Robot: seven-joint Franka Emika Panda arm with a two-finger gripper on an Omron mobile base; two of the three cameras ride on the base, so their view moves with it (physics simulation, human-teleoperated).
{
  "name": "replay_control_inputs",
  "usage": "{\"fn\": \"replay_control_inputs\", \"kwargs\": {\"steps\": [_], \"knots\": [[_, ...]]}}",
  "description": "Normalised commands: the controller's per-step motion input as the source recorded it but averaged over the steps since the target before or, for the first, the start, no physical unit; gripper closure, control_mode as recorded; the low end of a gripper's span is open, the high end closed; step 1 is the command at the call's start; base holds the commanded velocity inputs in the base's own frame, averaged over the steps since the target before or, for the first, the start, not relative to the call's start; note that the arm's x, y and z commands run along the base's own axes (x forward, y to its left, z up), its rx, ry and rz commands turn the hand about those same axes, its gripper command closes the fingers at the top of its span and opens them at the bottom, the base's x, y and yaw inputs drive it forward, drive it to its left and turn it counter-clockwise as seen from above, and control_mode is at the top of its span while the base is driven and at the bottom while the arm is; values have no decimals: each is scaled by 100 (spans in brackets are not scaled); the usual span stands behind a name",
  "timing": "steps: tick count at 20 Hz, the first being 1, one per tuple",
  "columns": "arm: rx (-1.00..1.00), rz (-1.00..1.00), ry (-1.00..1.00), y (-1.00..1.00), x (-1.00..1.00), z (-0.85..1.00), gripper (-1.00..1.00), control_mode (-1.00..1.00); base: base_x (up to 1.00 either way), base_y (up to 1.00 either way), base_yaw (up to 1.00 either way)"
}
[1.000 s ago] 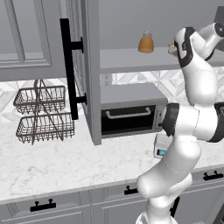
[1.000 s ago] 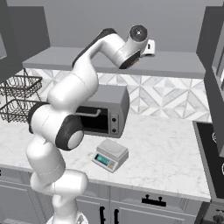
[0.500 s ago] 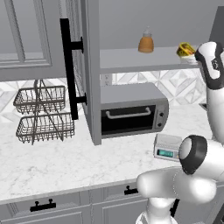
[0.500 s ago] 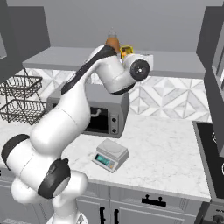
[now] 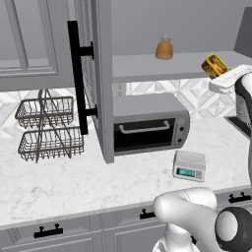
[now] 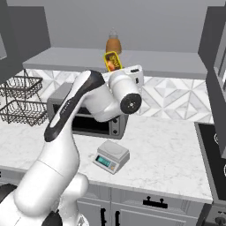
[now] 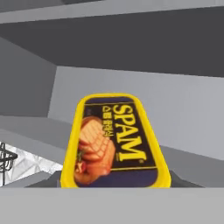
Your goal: Pick the canned food and place it on the digital scale for weighing, and close the cabinet.
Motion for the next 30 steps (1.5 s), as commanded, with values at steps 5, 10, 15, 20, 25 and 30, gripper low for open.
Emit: {"fn": "replay_control_inputs", "kwargs": {"steps": [5, 10, 15, 20, 25, 30], "knots": [[-5, 13, 18, 17, -100, 14, 100, -100, 0, 0, 0], [-12, 20, 30, 20, -83, -6, 100, -100, 0, 0, 0], [-1, 16, 5, 27, -53, -46, 100, -100, 0, 0, 0], [-7, 9, 2, 28, -17, -60, 100, -100, 0, 0, 0], [-6, 8, 10, 17, -7, -46, 100, -100, 0, 0, 0], [-5, 7, 5, 4, 0, -43, 100, -100, 0, 0, 0]]}}
